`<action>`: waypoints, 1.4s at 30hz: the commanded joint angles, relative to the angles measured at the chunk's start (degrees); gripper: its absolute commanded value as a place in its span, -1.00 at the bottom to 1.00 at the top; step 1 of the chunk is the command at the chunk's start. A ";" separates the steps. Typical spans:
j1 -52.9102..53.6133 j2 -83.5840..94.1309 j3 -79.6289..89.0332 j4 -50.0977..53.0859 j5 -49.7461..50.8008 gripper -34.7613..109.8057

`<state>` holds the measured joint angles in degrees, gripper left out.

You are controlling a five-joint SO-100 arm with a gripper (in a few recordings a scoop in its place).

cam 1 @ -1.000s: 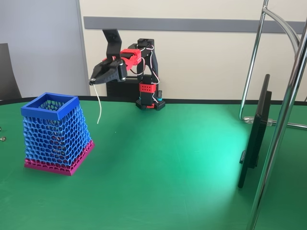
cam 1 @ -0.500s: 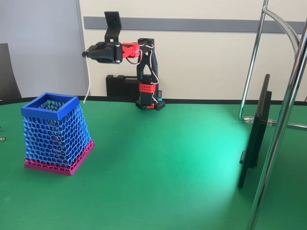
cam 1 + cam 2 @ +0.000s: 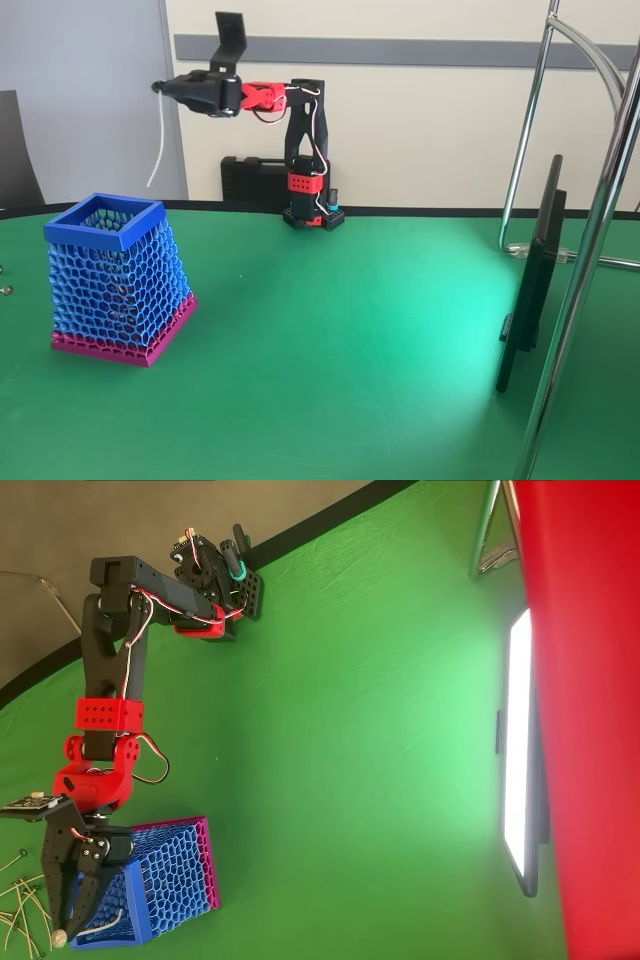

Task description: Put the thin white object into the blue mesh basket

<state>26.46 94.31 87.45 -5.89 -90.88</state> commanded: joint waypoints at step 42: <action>7.03 -18.63 1.23 -7.21 13.80 -0.24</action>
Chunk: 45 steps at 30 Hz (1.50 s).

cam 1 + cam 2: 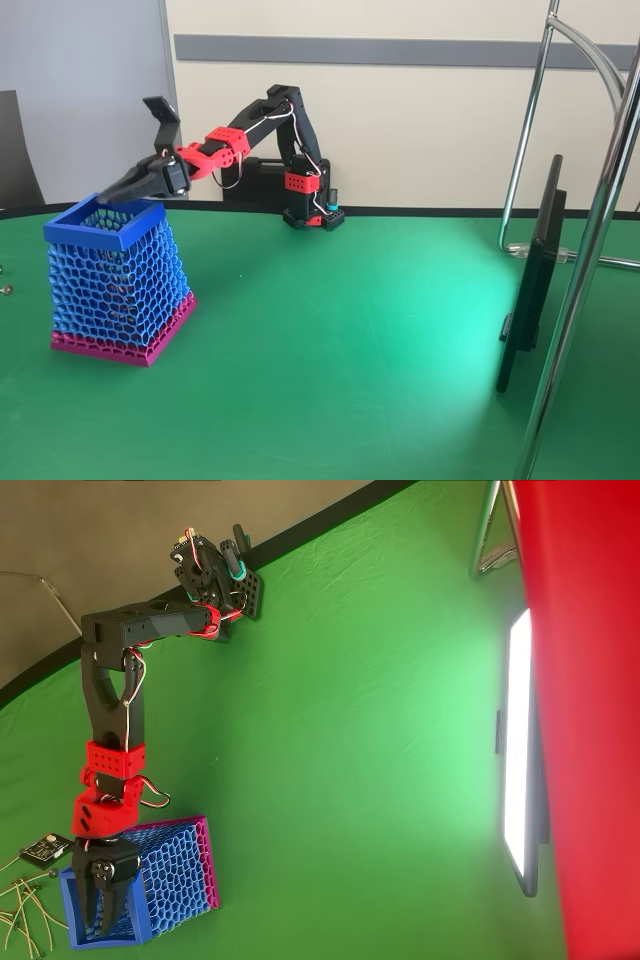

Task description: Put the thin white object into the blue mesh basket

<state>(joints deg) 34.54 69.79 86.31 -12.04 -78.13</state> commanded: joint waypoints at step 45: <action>-27.69 90.09 72.42 28.12 35.68 -0.28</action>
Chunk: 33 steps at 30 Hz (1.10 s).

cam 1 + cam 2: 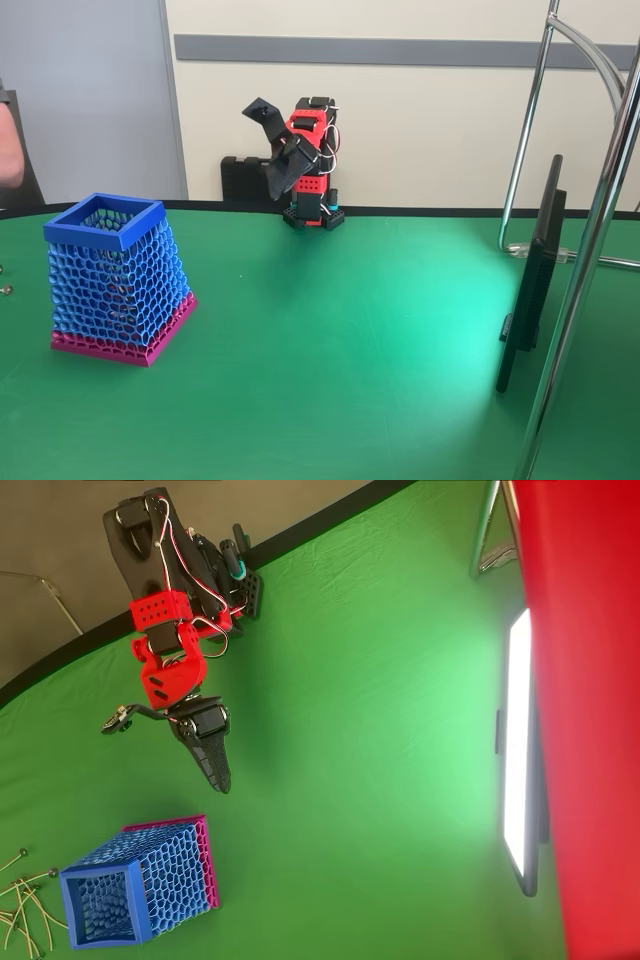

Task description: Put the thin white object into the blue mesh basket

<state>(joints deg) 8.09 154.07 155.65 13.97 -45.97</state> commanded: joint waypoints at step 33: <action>-9.32 36.47 21.01 34.98 41.04 -0.51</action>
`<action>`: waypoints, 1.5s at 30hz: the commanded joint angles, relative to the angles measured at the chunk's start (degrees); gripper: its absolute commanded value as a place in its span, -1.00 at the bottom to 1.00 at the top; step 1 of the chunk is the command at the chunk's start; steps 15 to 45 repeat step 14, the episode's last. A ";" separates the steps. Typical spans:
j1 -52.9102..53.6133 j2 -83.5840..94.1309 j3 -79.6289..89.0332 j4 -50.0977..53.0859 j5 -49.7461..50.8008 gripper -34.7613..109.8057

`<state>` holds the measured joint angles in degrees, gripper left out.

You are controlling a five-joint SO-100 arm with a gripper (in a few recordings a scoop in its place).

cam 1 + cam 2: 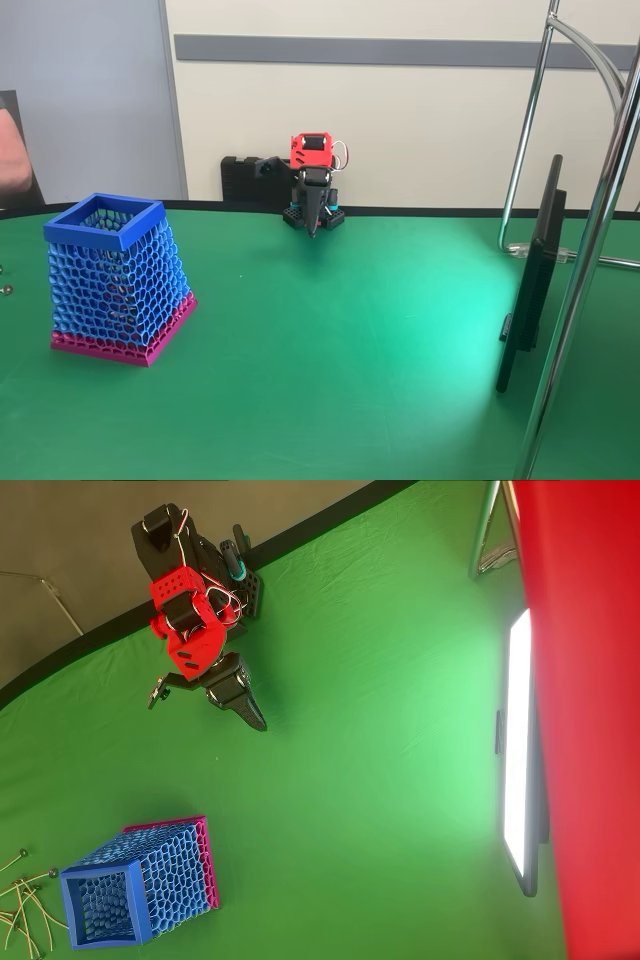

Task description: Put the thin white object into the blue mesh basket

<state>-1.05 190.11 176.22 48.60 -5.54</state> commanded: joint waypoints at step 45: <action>-0.35 0.44 0.44 0.70 1.58 -0.51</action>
